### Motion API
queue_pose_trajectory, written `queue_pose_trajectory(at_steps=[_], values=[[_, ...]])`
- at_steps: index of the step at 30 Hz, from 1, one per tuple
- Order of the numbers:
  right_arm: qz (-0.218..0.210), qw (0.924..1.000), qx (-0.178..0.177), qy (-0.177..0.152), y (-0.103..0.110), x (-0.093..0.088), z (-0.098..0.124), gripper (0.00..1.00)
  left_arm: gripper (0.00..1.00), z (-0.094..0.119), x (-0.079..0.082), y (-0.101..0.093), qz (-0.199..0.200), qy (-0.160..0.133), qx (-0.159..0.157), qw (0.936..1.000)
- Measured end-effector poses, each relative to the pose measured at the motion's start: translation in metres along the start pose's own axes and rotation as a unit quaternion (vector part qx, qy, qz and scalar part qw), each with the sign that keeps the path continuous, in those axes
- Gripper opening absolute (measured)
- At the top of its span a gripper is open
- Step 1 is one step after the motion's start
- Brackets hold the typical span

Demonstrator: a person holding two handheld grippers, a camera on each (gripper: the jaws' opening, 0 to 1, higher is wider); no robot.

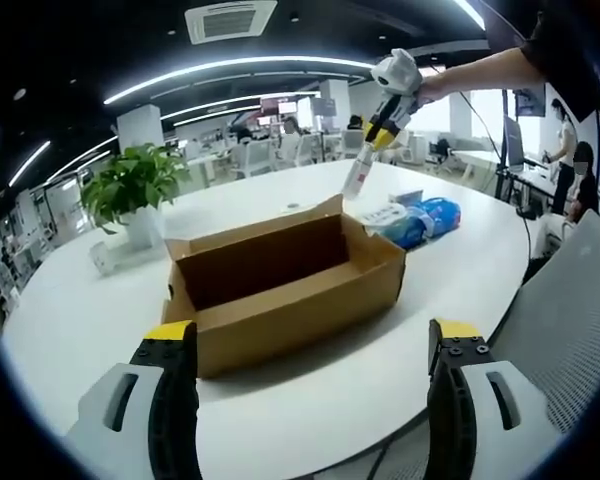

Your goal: Operate the shoe box by opening the lid, removing the specified soft item, and placing it in the target area until the item is outside and the box remains undamaged.

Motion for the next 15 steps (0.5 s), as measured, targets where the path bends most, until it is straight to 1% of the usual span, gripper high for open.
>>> queue_pose_trajectory(at_steps=[11, 15], values=[[0.015, 0.9991, 0.012, 0.039, -0.003, -0.011, -0.017, 0.12, 0.95, -0.001, -0.001, 0.0, 0.001, 0.001, 0.002, 1.0], [0.023, 0.9978, 0.015, 0.06, -0.004, -0.017, -0.023, 0.12, 0.95, -0.001, -0.001, -0.001, -0.001, 0.003, -0.002, 1.0]])
Point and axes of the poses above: the point that each gripper's makers call its tool centre point, and the gripper's own axes: z roughly backward along the fingers, y roughly to its left, x roughly out of its top, the point moved 9 cm from there along z, roughly backward along the fingers, and after that the axes turned 4 degrees about -y, right-handed, at the moved point
